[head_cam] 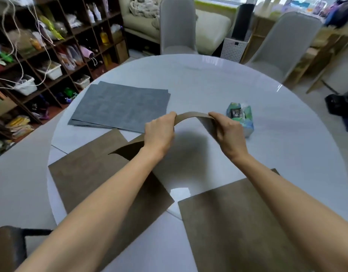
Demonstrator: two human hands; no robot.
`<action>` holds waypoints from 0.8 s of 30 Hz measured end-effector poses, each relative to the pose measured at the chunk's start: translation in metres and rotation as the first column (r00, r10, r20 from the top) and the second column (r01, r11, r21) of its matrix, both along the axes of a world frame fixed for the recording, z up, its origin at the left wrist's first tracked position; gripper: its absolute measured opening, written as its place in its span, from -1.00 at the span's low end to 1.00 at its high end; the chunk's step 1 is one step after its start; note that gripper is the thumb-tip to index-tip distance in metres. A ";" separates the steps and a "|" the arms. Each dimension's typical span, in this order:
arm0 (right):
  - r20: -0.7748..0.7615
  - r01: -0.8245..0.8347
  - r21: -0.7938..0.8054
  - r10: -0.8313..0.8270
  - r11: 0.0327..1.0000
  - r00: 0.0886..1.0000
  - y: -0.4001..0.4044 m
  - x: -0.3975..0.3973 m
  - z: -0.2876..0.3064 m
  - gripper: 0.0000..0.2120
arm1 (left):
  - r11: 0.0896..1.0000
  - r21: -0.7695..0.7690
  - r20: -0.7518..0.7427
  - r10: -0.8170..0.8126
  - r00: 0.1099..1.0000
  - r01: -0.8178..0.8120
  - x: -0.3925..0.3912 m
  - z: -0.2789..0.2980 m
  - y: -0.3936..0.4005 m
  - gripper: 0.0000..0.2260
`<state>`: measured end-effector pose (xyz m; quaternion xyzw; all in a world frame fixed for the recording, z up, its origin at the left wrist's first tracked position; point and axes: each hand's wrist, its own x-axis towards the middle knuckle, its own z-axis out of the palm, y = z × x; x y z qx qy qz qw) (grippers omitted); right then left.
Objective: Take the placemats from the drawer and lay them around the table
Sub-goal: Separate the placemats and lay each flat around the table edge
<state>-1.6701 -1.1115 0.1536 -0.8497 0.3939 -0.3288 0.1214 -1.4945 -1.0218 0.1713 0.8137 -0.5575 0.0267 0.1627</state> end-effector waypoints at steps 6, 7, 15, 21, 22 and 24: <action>0.252 0.004 0.105 -0.031 0.994 0.967 -0.008 -0.099 0.043 -0.68 | 0.970 -0.228 -0.157 0.047 0.987 -0.082 -0.125 0.054 -0.010 -0.76; 0.242 0.000 0.155 -0.038 0.988 0.970 -0.013 -0.113 0.043 -0.68 | 0.969 -0.232 -0.184 0.040 0.982 -0.083 -0.138 0.056 -0.012 -0.75; 0.082 0.007 0.214 -0.026 0.977 0.996 -0.062 -0.248 0.071 -0.68 | 0.986 -0.121 -0.132 -0.134 0.982 0.118 -0.243 0.080 -0.042 -0.77; 0.002 0.193 0.102 -0.195 0.976 0.981 -0.077 -0.311 0.084 -0.68 | 0.959 -0.046 0.022 -0.279 0.960 0.280 -0.288 0.085 -0.099 -0.85; -0.021 0.221 0.084 -0.220 0.972 0.975 -0.081 -0.320 0.086 -0.69 | 0.954 -0.042 0.036 -0.297 0.954 0.298 -0.295 0.084 -0.107 -0.84; -0.046 0.258 0.046 -0.256 0.965 0.966 -0.091 -0.336 0.090 -0.68 | 0.947 -0.052 0.060 -0.315 0.947 0.318 -0.309 0.083 -0.122 -0.85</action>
